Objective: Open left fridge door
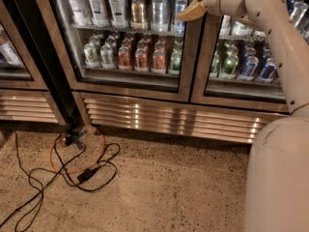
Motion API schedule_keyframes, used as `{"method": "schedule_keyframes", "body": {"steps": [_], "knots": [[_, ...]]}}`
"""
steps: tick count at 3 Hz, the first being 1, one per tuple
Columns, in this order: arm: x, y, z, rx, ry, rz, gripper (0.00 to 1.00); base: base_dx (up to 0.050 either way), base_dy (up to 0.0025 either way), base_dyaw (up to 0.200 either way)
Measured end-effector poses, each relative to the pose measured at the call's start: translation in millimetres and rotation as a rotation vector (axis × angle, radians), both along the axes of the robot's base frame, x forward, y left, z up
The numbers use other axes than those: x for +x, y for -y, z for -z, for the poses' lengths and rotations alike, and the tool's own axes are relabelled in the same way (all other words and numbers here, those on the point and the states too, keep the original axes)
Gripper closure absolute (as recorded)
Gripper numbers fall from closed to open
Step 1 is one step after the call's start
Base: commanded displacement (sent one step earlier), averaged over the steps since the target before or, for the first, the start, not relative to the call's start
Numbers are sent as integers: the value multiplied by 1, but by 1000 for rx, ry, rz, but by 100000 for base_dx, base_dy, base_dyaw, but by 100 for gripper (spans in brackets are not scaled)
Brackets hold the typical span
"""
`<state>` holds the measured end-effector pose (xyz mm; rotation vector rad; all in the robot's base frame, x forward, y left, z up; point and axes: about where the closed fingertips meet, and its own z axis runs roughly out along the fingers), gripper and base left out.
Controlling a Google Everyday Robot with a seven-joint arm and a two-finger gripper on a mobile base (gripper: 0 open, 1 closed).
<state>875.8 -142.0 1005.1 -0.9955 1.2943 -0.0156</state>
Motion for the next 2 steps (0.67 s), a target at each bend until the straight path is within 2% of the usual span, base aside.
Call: {"method": "schedule_keyframes", "body": {"steps": [1,2], "knots": [[3,-14,-8,40,5,-37,0,0,0,0],[-3,-27,-12,95,-21,-86,0,0,0,0]]}}
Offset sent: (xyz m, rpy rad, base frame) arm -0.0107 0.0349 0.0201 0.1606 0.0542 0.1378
